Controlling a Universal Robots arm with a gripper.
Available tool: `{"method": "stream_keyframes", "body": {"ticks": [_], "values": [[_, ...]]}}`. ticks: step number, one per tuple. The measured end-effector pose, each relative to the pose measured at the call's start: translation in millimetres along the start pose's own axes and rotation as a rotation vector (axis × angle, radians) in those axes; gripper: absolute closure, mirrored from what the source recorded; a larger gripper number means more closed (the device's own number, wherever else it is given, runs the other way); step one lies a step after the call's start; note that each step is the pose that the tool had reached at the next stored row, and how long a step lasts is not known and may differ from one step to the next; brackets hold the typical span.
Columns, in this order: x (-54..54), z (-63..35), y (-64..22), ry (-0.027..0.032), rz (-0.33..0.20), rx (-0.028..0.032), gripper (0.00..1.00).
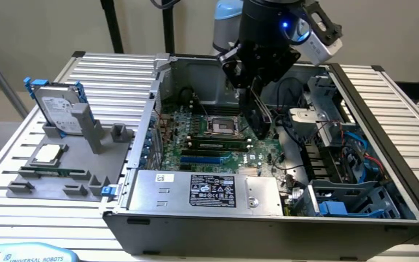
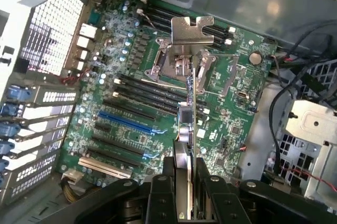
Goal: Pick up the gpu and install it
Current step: 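Insert the gpu into the slot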
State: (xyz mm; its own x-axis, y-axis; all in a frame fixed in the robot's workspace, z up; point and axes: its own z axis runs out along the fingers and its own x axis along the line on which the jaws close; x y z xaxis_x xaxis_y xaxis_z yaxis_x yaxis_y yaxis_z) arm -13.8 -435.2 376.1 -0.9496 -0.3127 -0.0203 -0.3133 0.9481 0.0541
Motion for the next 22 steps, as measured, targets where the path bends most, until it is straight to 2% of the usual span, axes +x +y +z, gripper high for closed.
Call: {"method": "stream_keyframes", "body": {"ticks": [22], "values": [[0.2, 11.3, -0.6, 0.0217, -0.400, -0.0080, 0.73]]}}
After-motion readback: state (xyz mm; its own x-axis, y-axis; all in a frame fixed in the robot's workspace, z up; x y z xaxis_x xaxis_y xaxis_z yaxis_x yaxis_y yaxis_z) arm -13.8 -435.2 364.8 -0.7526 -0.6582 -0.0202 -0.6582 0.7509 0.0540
